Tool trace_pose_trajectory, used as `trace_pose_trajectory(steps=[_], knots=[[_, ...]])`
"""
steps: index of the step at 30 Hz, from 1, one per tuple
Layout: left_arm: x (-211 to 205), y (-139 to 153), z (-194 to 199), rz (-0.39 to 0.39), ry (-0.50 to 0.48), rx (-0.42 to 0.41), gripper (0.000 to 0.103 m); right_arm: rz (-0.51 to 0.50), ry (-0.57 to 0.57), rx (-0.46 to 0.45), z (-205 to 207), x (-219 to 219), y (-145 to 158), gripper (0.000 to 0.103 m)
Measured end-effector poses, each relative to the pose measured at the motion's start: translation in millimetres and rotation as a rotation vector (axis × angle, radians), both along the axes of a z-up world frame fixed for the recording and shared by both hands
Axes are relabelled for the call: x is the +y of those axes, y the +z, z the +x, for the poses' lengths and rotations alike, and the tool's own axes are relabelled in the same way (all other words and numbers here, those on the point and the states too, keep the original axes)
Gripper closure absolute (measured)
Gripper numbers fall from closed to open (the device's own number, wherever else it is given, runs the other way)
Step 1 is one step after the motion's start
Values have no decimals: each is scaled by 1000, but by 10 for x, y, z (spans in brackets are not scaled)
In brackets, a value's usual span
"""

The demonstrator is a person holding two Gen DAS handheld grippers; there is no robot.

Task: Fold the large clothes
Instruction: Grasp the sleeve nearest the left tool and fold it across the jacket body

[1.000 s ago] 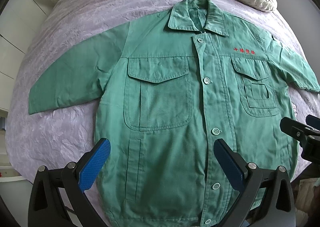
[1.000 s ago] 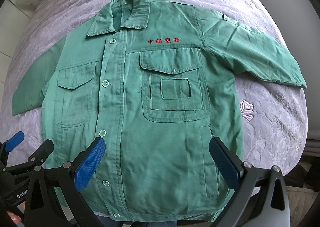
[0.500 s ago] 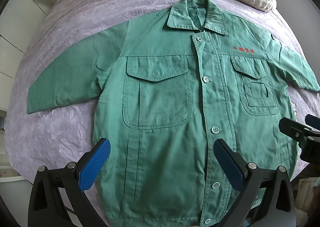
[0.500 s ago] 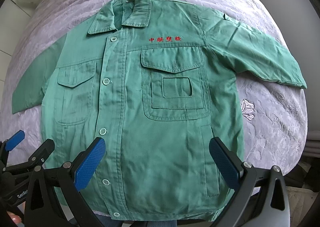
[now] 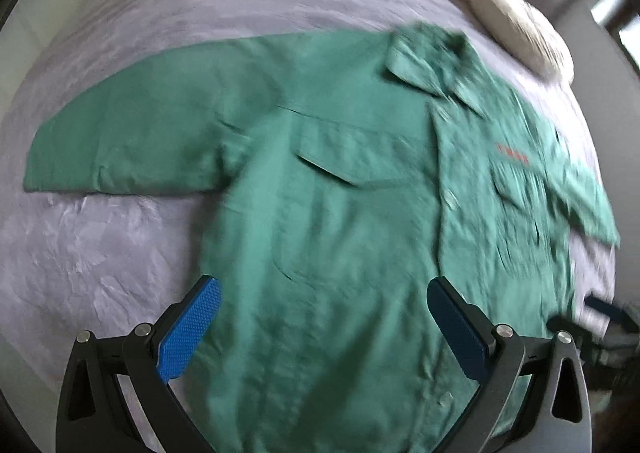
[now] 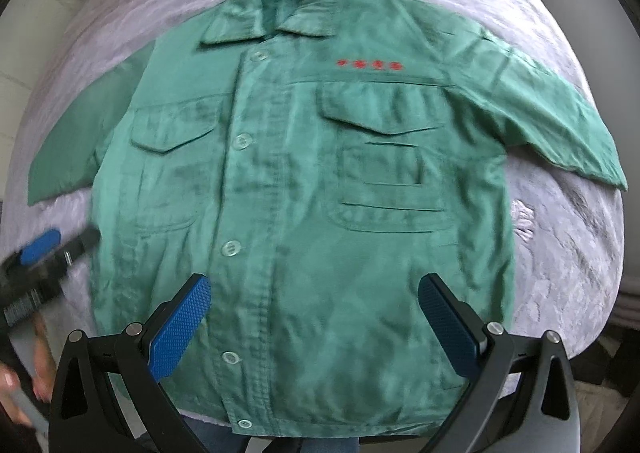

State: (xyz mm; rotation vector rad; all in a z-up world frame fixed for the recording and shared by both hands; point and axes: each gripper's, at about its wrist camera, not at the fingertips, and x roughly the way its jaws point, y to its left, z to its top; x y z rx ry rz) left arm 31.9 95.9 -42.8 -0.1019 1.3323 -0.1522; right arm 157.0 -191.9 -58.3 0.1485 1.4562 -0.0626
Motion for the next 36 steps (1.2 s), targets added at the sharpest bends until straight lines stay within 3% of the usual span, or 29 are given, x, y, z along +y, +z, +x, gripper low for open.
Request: trace_pose_trajectory(steps=[3,6,13,17,20,21,22,23,24,25,27,30,36], knots=[[525,-86,194,-51,117,-38,0,6,51,-2,76,232,-36,0],[1100,-204,353,-53,237,-95,0,18,110,1,150,508,-84,0],[2427,-726,634,-133,526,-140,0,31,234,53,222,1083,-291,0],[2848,-1045,795,-163,622,-133,0,20,284,78,210,1312,-393,0],[2964,-1126,922,-167,653,-166,0,13,312,96,210,1417,-476,0],[2983,-1103,948,-161,665,-191,7,11,318,105,216,1449,-507,0],[2998,-1068,967,-148,674,-215,34,10,321,109,216,1466,-522,0],[3012,-1050,993,-121,680,-216,52,7,322,111,223,1484,-536,0],[3055,-1041,1016,-114,681,-214,80,8,323,114,221,1502,-545,0],[3079,-1028,1016,-141,682,-226,94,10,322,115,224,1508,-554,0],[3102,-976,999,-191,668,-247,98,13,319,115,248,1543,-592,0],[2963,-727,1025,-235,565,-318,99,22,308,108,263,1520,-611,0],[2065,52,1186,-325,268,-479,99,58,241,88,265,1179,-535,0]])
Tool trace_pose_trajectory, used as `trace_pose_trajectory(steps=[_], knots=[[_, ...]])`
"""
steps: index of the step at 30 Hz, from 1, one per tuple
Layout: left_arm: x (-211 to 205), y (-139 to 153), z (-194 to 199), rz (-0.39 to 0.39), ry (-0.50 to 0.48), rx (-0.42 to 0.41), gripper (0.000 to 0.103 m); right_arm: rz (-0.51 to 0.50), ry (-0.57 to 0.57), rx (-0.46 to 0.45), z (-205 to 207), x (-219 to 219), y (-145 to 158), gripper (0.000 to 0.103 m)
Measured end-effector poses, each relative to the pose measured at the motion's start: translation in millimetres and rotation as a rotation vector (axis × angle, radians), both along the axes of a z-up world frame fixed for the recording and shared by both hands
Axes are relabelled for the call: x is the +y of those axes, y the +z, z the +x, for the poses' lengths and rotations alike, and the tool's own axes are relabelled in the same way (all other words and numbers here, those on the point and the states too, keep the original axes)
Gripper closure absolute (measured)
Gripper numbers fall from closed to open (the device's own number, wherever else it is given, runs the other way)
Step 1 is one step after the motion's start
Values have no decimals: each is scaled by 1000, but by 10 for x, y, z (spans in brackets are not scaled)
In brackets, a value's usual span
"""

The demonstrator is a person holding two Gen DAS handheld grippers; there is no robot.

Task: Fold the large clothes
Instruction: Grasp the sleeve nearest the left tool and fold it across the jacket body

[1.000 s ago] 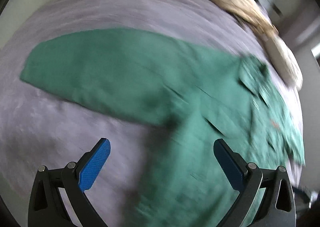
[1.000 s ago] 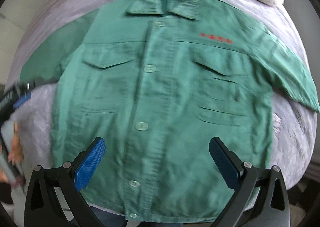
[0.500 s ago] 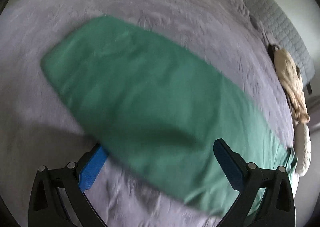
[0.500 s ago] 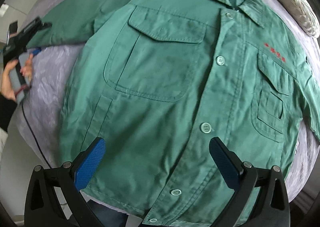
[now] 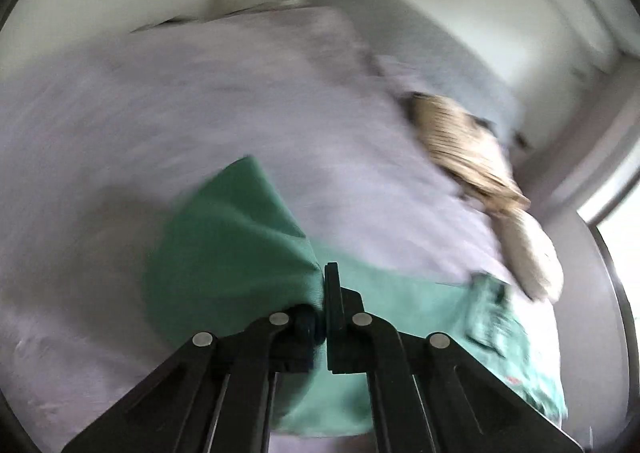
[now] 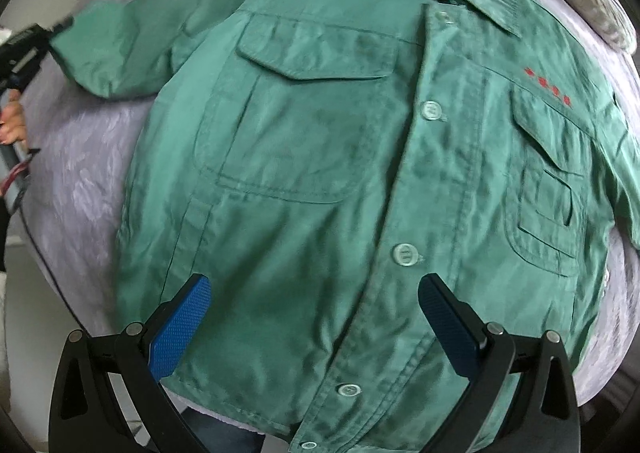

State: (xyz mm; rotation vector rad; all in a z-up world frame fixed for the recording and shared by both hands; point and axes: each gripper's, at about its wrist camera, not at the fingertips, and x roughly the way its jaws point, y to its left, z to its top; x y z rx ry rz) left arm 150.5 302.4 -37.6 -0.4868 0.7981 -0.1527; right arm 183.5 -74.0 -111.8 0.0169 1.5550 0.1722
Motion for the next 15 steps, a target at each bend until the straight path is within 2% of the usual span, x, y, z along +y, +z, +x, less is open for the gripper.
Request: trace_pose_trajectory(steps=[4,7,9,12,15], knots=[[-1035,350,184,12,-246,-72,99,26,-81,-27,1,-333,112,0],[-1985,412,224,90,-425,-89,99,36,-168,-49,-11,-706,184,0],[-2547,288,234,126,-519,-59,99,35,-226,-60,-33,-948,194,0],[-3273,-115,198,257,-610,22,99,35,-329,-61,-90,-1404,146,0],[-3727,-546,168,395,-660,118,96,32,-402,-50,-221,-1699,-7,0]])
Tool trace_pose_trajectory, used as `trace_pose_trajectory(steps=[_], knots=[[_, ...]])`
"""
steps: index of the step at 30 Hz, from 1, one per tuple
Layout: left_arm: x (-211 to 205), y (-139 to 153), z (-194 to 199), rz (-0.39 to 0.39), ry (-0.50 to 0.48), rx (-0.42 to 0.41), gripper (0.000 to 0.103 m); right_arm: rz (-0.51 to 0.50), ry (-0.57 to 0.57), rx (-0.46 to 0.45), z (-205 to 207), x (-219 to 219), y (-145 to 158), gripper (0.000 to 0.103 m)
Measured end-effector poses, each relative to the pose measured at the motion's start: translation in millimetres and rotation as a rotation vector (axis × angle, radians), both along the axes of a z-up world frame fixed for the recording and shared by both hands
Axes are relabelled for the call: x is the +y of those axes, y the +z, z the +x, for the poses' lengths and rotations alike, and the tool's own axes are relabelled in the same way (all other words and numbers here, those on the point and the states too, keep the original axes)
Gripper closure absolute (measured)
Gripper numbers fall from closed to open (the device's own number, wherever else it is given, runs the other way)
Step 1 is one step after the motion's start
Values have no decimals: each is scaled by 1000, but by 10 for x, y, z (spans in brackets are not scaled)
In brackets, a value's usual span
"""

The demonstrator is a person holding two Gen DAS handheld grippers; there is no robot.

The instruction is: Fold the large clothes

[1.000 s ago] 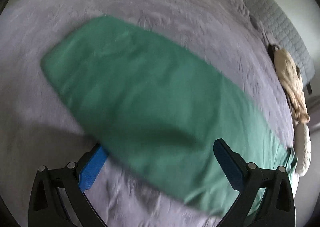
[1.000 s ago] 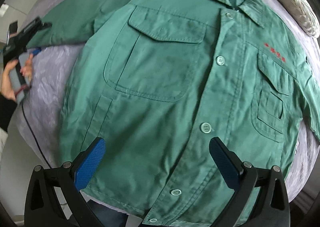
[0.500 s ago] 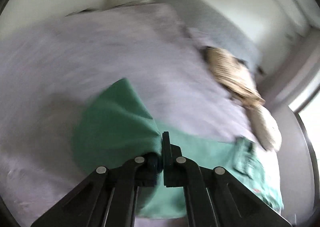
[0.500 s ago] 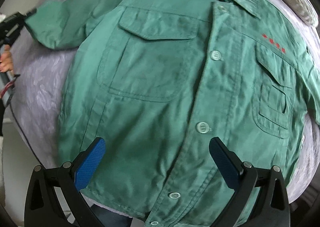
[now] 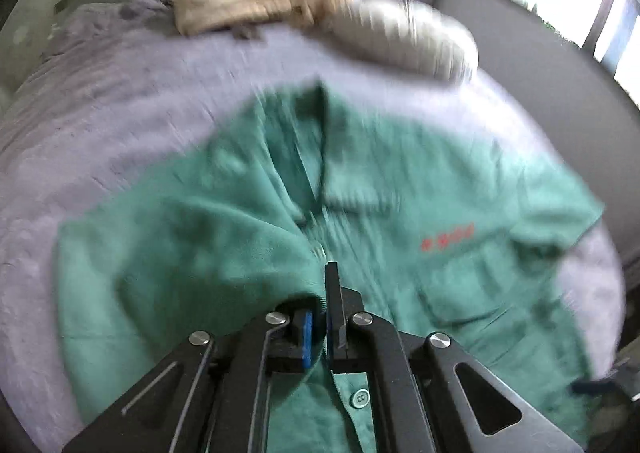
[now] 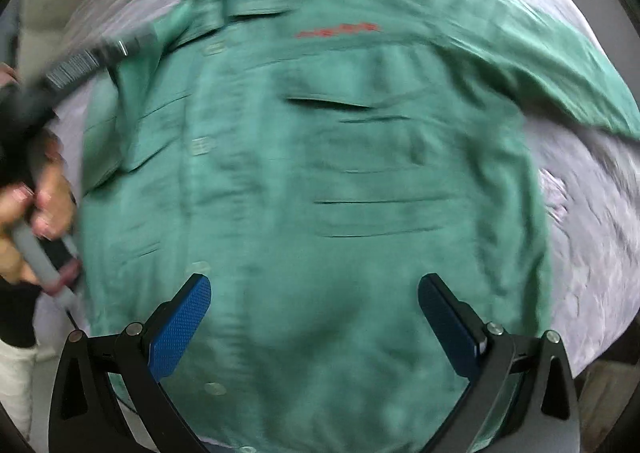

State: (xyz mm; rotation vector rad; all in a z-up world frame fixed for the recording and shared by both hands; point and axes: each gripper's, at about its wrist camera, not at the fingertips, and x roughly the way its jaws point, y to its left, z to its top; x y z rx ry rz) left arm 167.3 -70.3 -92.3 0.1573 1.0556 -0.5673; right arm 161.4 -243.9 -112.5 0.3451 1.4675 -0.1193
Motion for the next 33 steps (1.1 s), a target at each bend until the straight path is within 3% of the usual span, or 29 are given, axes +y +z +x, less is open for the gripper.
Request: trace_pose_trajectory(steps=[2,3,4,9,13,15,19,23,25,29,32,33], knots=[[-38,-180,-188,66,-19,27,71,2,-38,12,-27,-175,-89,0],[-48,-233,-224,75,-17,36,37,2,-52,20,-34,-255,-139,0],[-49,-251,-270,80,-5,27,15,1,-57,23,-23,-303,-161,0],[208,28,-553,138,12,-79,12,-37,-45,-17,193,-410,-97,0],[845,185,-682,160,152,-129,12,-74,54,-114,596,-172,81,0],[1247,151,-648,186,271,-102,12,-84,133,-173,835,87,184,0],[1983,-201,-372,165,505,84,12,-143,369,-294,1296,841,277,0],[2324,-531,-236,138,618,163,12,-243,575,-311,1448,1425,141,0],[2378,-587,-243,96,636,171,12,-232,600,-309,1570,1609,47,0],[2363,-633,-269,96,646,151,12,-158,540,-307,1860,1862,-154,0],[2345,-665,-259,107,648,147,12,-203,544,-279,2054,2115,-456,0],[2324,-679,-264,111,645,146,12,-252,557,-255,2069,2180,-554,11]])
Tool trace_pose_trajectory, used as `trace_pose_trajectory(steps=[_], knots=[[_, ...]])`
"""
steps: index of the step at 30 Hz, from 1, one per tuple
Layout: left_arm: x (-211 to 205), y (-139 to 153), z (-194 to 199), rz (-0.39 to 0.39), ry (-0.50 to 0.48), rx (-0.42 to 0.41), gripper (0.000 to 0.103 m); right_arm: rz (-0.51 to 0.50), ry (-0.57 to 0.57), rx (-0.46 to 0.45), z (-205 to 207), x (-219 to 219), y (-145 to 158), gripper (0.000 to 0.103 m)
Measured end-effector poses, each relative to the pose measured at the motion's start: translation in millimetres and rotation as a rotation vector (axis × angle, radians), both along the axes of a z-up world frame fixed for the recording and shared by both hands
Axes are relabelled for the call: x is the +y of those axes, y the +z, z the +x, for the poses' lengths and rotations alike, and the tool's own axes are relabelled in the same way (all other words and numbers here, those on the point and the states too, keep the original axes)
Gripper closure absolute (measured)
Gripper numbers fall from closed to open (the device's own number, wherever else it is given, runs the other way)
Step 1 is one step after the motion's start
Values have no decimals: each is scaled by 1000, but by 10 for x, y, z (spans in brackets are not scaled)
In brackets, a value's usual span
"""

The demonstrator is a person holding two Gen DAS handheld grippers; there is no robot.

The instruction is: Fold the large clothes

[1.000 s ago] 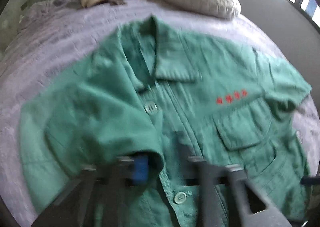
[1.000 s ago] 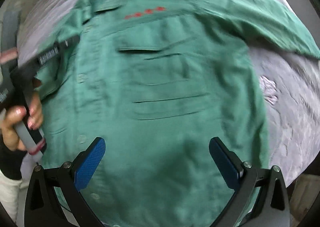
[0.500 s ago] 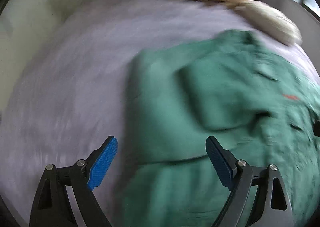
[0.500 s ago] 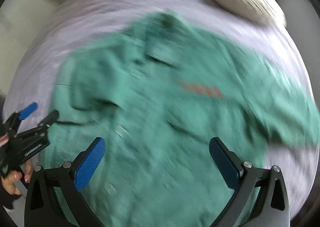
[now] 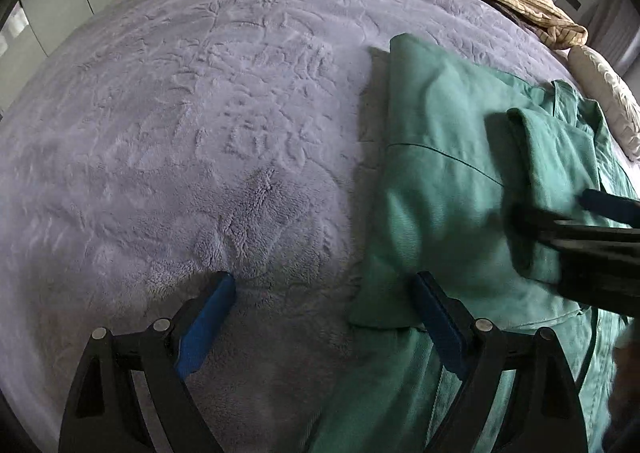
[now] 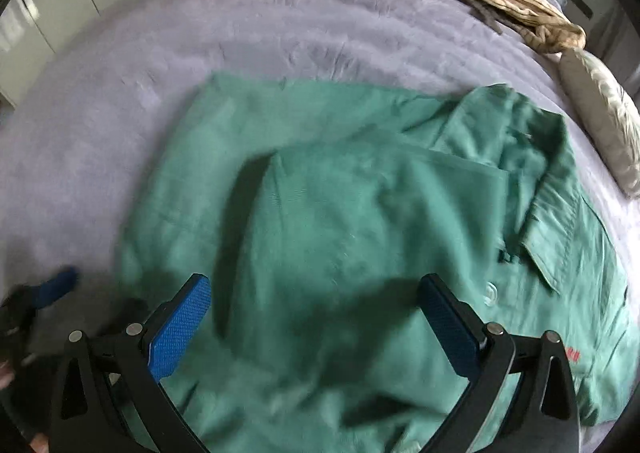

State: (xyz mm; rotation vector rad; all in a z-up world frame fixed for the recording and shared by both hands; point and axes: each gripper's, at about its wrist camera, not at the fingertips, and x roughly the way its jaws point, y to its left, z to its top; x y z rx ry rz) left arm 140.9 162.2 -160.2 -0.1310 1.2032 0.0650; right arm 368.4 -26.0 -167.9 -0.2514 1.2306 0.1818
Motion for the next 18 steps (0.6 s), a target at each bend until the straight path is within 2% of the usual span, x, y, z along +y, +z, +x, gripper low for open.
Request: trace_pose_trajectory(steps=[1,2,3,4,5,9,11,12,14,15,16,18], knots=[[-24,-19,9,4,-5,3,12,-27,9,6,25,26,-68,42],[-28,-22,19,8,-10,4,12,-19,15,11,17,-6,-76,55],[-41,-19,27,11,-14,4,12,11,2,8,16,-78,-24,78],[-50,-21,36,13,-18,5,12,39,-33,-2,-9,-219,93,89],[-48,-12,42,15,-21,8,12,97,-79,-15,-2,-393,220,89],[-117,-30,121,32,-44,9,12,292,-251,-81,-158,-1291,629,89],[-147,-41,157,39,-55,15,12,372,-361,-84,-242,-1774,671,89],[-151,-37,173,41,-60,20,12,444,-433,-81,-296,-2103,643,83],[-186,12,255,32,-78,40,12,543,-540,-49,-362,-2540,534,67],[-201,79,306,11,-96,34,12,572,-611,-26,-417,-2753,470,39],[-224,150,367,-7,-119,18,12,593,-681,-13,-509,-2943,429,18],[-285,287,563,-18,-183,-13,12,669,-743,-25,-713,-3147,416,17]])
